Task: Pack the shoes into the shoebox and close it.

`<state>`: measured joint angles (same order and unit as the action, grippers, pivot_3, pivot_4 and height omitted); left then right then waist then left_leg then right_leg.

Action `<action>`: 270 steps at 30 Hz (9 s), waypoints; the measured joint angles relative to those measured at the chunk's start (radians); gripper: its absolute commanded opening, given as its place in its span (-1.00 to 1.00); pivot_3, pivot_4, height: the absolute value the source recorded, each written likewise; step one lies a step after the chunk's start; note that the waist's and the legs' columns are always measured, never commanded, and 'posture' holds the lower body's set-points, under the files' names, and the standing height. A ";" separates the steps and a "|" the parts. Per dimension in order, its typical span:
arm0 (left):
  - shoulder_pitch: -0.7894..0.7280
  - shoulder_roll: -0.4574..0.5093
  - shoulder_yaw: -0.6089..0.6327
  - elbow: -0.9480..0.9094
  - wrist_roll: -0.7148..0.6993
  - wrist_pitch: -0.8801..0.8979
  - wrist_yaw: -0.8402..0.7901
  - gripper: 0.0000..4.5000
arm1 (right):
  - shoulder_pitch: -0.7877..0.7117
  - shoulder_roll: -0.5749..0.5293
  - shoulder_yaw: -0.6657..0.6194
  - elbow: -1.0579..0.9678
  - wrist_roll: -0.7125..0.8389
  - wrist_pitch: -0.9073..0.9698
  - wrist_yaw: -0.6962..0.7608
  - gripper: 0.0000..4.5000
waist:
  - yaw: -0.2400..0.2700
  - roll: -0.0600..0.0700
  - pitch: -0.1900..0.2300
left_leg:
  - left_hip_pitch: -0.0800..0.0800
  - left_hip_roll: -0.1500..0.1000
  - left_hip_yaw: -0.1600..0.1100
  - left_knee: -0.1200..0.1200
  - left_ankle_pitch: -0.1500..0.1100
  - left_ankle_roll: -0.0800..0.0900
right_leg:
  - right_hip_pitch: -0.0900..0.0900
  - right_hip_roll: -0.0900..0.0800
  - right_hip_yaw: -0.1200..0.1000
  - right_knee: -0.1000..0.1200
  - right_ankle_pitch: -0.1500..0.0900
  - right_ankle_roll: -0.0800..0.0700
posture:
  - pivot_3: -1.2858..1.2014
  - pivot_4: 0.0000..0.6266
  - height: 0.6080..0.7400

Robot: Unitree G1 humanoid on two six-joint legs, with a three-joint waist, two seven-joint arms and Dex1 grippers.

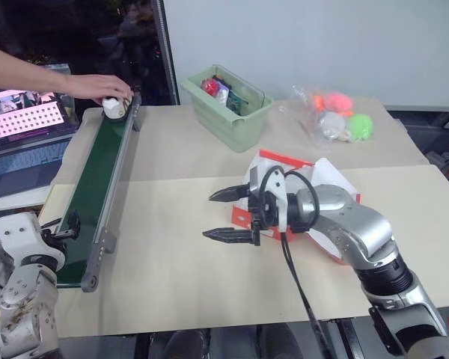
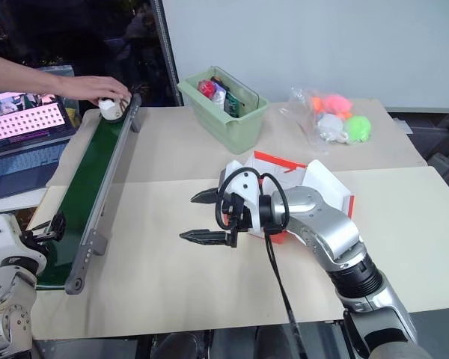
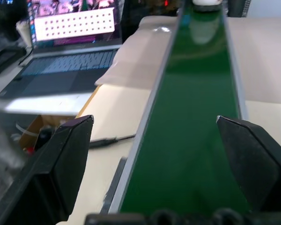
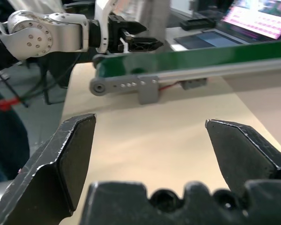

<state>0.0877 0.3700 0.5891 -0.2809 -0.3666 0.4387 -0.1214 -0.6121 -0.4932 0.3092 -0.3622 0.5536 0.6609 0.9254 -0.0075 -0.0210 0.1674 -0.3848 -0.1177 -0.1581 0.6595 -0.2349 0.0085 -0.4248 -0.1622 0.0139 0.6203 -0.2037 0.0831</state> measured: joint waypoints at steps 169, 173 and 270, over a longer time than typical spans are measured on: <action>-0.348 0.088 -0.755 -0.018 0.187 -0.182 -0.545 0.98 | -0.635 0.068 -0.717 1.116 0.201 0.945 -1.198 -0.72 | -0.043 0.002 0.001 | -0.002 0.028 0.047 0.001 -0.008 0.002 | -0.016 0.030 0.028 0.003 0.011 -0.016 | 0.03 -0.52 1.00; -0.348 0.075 -0.756 -0.029 0.189 -0.178 -0.537 0.98 | -0.625 0.077 -0.688 1.140 0.153 0.945 -1.140 -0.72 | -0.038 0.002 0.001 | -0.002 0.028 0.047 0.002 -0.008 0.002 | -0.015 0.030 0.028 0.003 0.012 -0.016 | 0.03 -0.52 1.00; -0.269 0.082 -0.164 0.032 0.201 0.269 0.054 1.00 | 0.225 0.052 -0.046 0.017 -0.234 -0.205 -0.123 1.00 | -0.012 -0.003 -0.001 | 0.007 0.030 0.048 0.005 -0.012 -0.004 | -0.012 0.033 0.028 -0.004 0.015 -0.017 | 0.03 -0.52 1.00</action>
<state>-0.1817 0.4516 0.4251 -0.2490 -0.1659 0.7076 -0.0671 -0.3871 -0.4413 0.2628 -0.3456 0.3200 0.4559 0.8022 -0.0191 -0.0243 0.1663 -0.3780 -0.0873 -0.1104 0.6644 -0.2465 0.0042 -0.4366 -0.1296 0.0421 0.6164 -0.1889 0.0661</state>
